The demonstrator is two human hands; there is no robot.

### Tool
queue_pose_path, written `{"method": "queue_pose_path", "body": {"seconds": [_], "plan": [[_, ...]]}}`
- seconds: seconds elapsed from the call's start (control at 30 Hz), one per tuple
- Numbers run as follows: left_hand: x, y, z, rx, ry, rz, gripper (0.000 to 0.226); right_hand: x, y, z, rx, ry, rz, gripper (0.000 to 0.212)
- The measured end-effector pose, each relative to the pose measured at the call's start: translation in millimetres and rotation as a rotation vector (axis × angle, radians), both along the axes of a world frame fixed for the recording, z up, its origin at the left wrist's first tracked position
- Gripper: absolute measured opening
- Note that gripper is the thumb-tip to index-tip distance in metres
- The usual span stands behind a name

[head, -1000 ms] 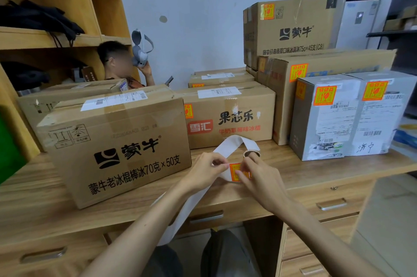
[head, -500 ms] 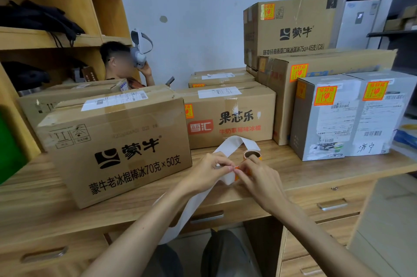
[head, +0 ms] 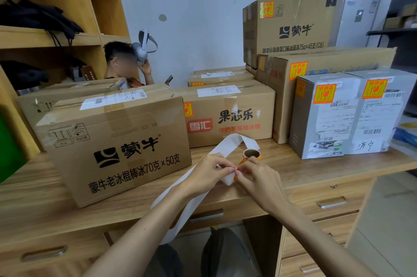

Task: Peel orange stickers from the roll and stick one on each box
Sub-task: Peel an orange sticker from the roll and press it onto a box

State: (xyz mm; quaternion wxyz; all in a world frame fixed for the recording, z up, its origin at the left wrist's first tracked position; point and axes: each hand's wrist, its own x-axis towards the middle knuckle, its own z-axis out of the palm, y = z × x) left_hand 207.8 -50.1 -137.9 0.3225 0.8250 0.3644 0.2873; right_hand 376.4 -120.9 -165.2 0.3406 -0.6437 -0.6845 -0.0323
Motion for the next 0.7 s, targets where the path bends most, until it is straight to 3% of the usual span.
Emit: {"method": "queue_pose_path", "body": {"seconds": [0.3, 0.7], "plan": [[-1.2, -0.1, -2.5, 0.056, -0.004, 0.085, 0.014, 6.0, -4.0, 0.2, -0.004, 0.211, -0.009, 0.012], [1.4, 1.2, -4.0, 0.080, -0.032, 0.185, 0.014, 35.4, -22.7, 7.1, 0.000, 0.370, -0.019, 0.017]]}}
